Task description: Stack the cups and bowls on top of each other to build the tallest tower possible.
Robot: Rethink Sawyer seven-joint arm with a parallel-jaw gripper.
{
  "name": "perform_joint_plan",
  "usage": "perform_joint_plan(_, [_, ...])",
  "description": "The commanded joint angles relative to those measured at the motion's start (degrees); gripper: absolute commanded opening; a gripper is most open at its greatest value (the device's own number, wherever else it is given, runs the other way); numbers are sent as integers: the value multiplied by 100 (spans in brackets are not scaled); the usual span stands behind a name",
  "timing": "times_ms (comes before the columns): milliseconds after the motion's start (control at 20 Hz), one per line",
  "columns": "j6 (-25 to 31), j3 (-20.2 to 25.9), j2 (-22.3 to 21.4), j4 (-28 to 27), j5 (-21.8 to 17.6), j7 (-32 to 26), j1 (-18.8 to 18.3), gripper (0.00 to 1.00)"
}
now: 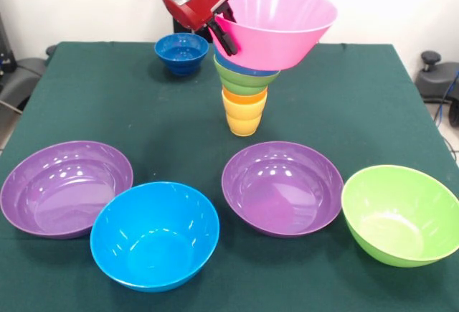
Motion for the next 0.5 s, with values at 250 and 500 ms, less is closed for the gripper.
perform_joint_plan(250, [159, -235, -136, 281, -124, -3, 22, 0])
perform_joint_plan(500, [166, -209, -267, 382, -56, 64, -3, 0])
